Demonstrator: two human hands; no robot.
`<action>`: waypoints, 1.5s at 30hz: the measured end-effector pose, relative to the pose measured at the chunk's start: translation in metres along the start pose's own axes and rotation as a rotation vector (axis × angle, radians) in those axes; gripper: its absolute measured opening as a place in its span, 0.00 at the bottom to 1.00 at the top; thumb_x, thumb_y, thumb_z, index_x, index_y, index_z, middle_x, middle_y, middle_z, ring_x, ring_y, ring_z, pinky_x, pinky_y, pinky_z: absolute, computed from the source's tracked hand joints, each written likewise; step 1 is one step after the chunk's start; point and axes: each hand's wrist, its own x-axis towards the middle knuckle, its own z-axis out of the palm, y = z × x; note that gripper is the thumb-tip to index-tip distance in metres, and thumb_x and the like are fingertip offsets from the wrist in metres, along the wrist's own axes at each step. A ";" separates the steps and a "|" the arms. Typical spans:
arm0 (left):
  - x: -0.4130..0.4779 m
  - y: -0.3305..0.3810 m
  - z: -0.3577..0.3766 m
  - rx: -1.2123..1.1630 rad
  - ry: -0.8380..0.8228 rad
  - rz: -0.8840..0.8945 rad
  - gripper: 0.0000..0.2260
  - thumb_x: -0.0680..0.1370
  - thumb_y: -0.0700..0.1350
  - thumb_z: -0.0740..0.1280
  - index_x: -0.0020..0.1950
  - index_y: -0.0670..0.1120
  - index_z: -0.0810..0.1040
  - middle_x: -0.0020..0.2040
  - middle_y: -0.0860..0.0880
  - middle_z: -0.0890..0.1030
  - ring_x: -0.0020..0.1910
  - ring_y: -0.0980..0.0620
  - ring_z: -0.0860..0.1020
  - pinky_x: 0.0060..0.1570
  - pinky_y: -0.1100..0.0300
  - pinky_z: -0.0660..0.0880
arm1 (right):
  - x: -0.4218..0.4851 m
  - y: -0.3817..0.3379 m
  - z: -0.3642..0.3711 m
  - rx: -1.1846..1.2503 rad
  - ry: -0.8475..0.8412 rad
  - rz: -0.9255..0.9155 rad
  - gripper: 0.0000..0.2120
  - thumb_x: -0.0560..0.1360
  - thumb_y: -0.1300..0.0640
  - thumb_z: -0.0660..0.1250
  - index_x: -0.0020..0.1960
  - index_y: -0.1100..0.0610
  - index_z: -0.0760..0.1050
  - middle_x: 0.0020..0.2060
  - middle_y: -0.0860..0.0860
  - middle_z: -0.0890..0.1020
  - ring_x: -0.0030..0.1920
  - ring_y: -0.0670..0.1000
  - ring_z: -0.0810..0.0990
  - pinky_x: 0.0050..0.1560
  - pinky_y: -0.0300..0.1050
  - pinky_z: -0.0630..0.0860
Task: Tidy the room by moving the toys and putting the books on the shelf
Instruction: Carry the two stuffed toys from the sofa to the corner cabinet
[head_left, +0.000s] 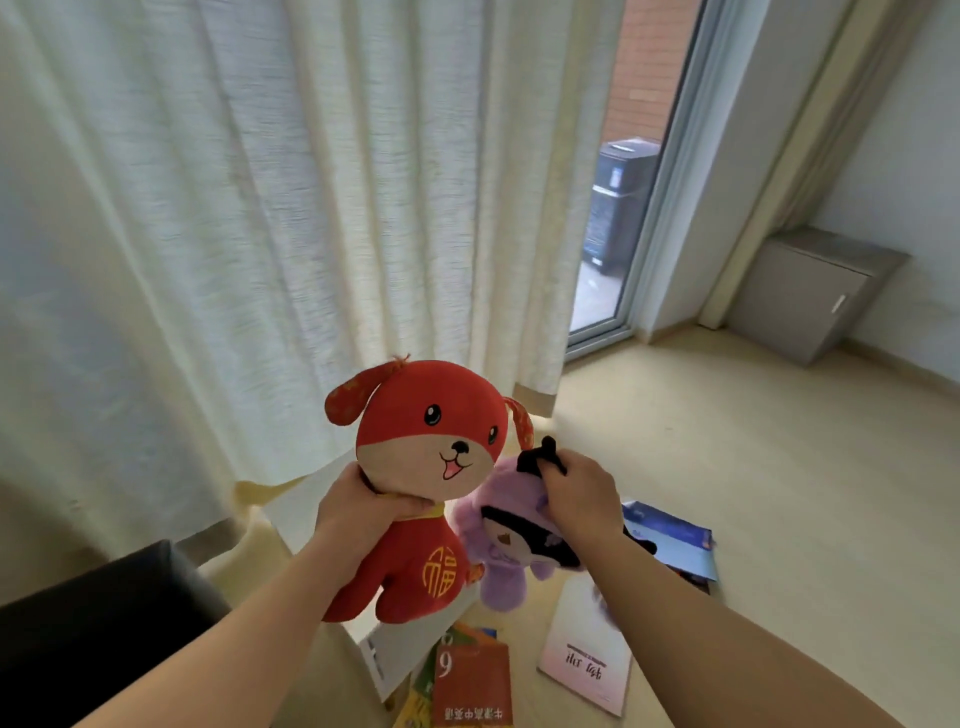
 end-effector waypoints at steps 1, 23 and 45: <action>0.013 0.003 0.005 -0.006 -0.026 0.005 0.33 0.49 0.58 0.76 0.53 0.53 0.76 0.47 0.51 0.83 0.46 0.48 0.81 0.50 0.48 0.79 | 0.009 0.001 0.001 -0.001 0.014 0.022 0.15 0.80 0.51 0.55 0.54 0.56 0.78 0.49 0.56 0.82 0.49 0.56 0.78 0.44 0.42 0.67; 0.181 0.115 0.229 0.125 -0.462 0.174 0.21 0.63 0.47 0.79 0.51 0.51 0.73 0.43 0.51 0.81 0.38 0.56 0.78 0.32 0.66 0.72 | 0.183 0.113 -0.086 0.058 0.267 0.392 0.13 0.79 0.56 0.57 0.44 0.60 0.77 0.38 0.58 0.81 0.39 0.55 0.76 0.30 0.38 0.64; 0.428 0.258 0.489 0.024 -0.516 0.123 0.28 0.51 0.49 0.78 0.50 0.54 0.77 0.42 0.52 0.84 0.42 0.50 0.82 0.43 0.50 0.81 | 0.531 0.214 -0.210 0.067 0.259 0.425 0.12 0.78 0.54 0.58 0.40 0.58 0.75 0.43 0.58 0.80 0.38 0.55 0.74 0.30 0.41 0.64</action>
